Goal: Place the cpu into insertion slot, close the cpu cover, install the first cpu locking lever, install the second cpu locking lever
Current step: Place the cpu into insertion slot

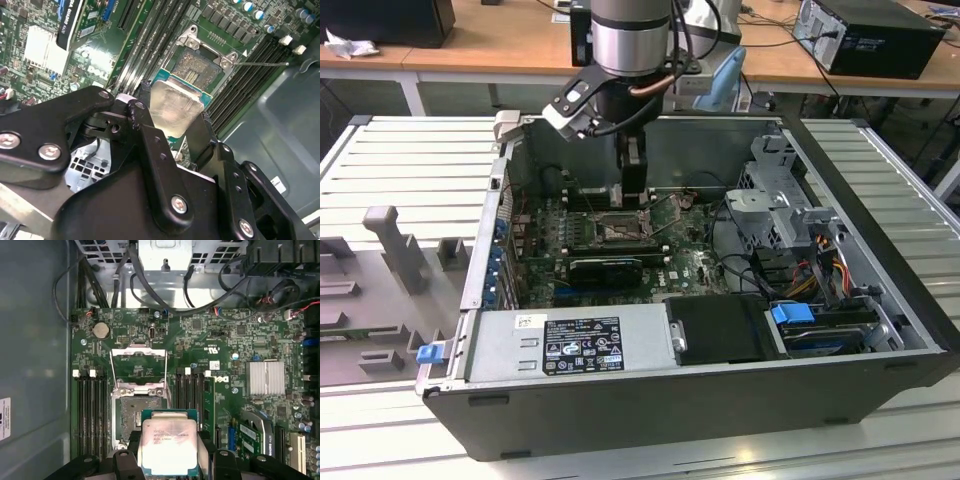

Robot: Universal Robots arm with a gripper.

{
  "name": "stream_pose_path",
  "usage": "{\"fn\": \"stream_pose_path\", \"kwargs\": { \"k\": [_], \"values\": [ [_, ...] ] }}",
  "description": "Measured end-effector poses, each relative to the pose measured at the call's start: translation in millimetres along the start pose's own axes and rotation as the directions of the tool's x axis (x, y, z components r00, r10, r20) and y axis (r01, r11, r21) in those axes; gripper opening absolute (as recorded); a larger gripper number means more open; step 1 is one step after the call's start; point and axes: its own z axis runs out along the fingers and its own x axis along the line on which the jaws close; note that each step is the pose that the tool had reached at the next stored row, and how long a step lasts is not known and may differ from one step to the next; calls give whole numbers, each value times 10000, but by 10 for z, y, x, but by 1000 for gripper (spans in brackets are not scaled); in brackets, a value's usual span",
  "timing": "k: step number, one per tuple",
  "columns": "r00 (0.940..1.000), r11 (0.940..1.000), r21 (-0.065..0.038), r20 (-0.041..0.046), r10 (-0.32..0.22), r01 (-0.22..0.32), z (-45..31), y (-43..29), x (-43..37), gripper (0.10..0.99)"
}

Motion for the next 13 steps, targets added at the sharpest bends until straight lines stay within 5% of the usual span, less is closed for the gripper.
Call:
{"fn": "stream_pose_path", "kwargs": {
  "k": [8, 13],
  "values": [
    [10000, 9999, 93, 4, -99, 99, 108, -7, 14, 525],
    [9999, 9999, 53, -25, -126, 126, 190, -25, 14, 525]
  ]
}}
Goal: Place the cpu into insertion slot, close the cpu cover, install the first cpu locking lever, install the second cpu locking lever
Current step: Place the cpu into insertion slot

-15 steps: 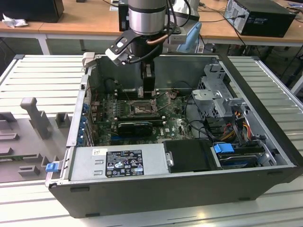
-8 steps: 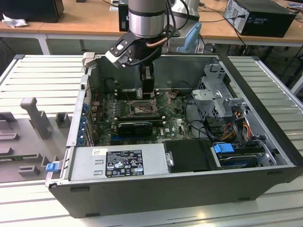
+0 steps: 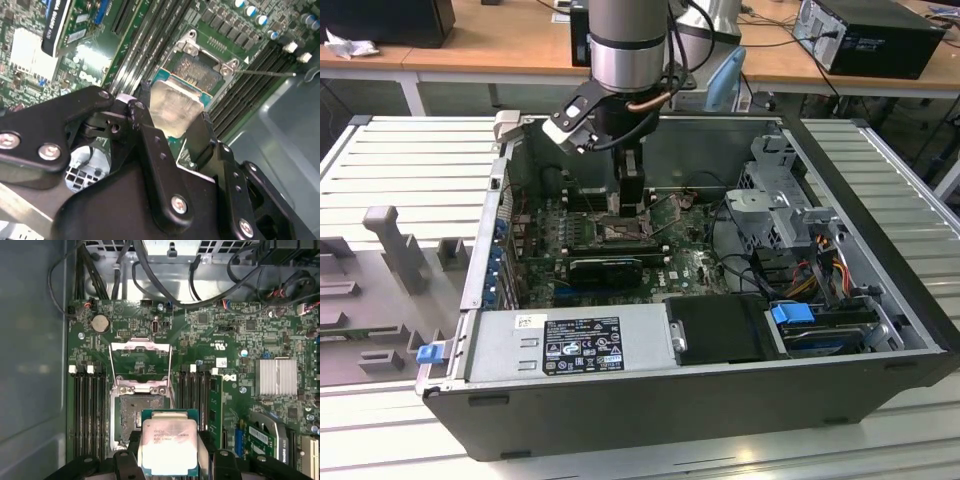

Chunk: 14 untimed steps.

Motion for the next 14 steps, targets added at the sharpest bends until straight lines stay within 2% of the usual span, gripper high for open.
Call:
{"fn": "stream_pose_path", "kwargs": {
  "k": [6, 9, 14],
  "values": [
    [9996, 9996, -9, -14, -284, 284, 103, -6, 8, 525],
    [9996, 9996, -10, -63, -291, 291, 147, -12, 9, 525],
    [9995, 9996, -22, -81, -292, 292, 190, -31, 12, 525]
  ]
}}
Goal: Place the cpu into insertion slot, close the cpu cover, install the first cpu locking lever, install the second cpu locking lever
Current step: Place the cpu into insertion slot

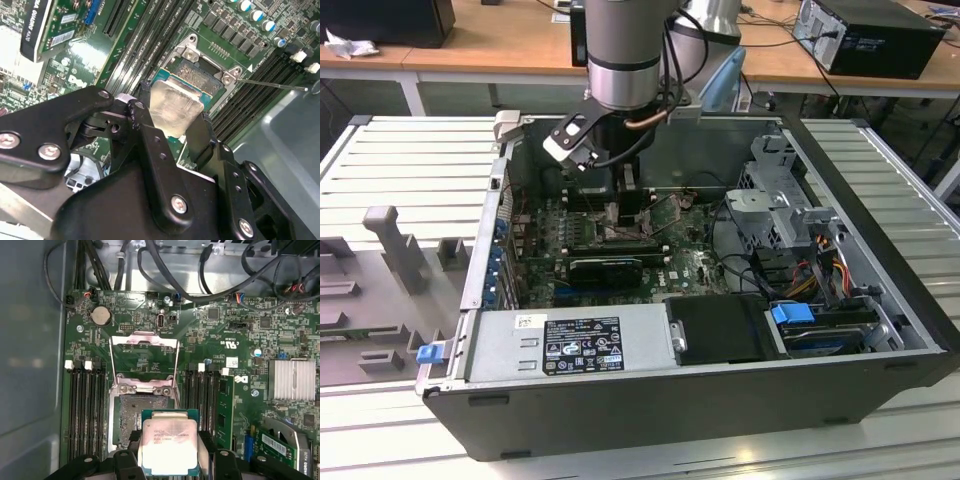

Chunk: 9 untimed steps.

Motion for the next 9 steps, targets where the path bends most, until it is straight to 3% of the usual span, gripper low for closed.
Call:
{"fn": "stream_pose_path", "kwargs": {
  "k": [9],
  "values": [
    [10000, 10000, -1, -81, 15, -15, 135, -5, 69, 525]
  ]
}}
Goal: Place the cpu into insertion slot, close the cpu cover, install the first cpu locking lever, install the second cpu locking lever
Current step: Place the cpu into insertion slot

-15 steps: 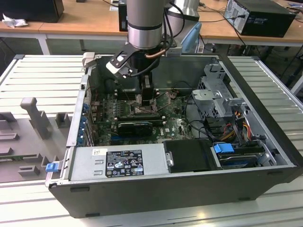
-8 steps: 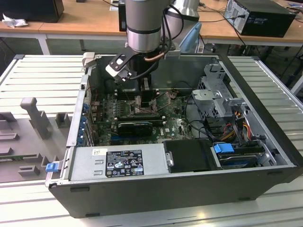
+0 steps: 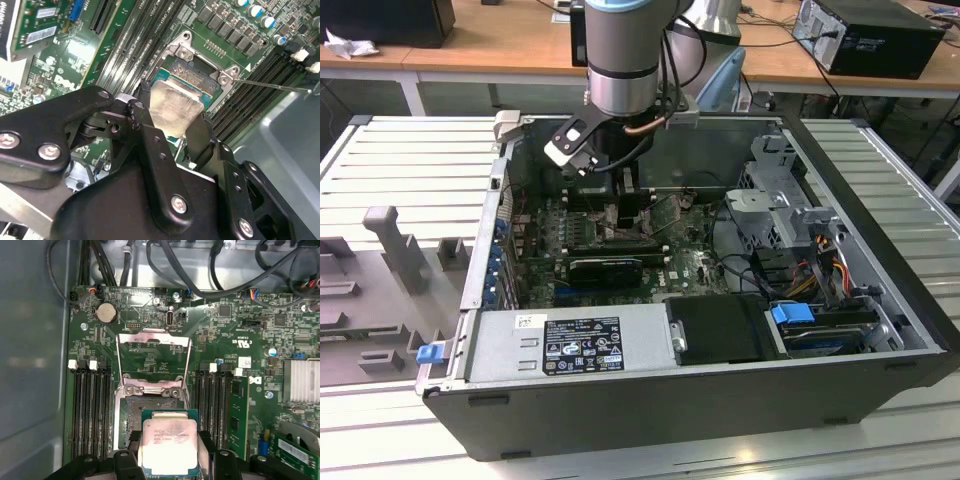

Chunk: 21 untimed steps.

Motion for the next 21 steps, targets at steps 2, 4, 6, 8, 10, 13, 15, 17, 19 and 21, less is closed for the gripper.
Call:
{"fn": "stream_pose_path", "kwargs": {
  "k": [2, 4, 6, 8, 10, 13, 15, 17, 19, 21],
  "values": [
    [9997, 9997, -3, 11, 256, -256, 44, 0, 6, 525],
    [9994, 9994, -3, 14, 359, -359, 67, -2, 13, 525],
    [9992, 9992, -5, 15, 394, -394, 76, -1, 32, 525],
    [9992, 9992, -5, 14, 396, -396, 88, -2, 45, 525],
    [9992, 9992, -4, 13, 394, -394, 129, -3, 51, 525],
    [9992, 9992, -4, 13, 390, -390, 193, -7, 55, 525],
    [9993, 9993, -5, 11, 387, -387, 235, -9, 65, 525],
    [9993, 9993, -4, 13, 384, -384, 265, -10, 88, 525],
    [9993, 9993, -4, 12, 385, -385, 290, -12, 107, 525],
    [9993, 9993, -3, 13, 385, -385, 307, -14, 121, 525]
  ]
}}
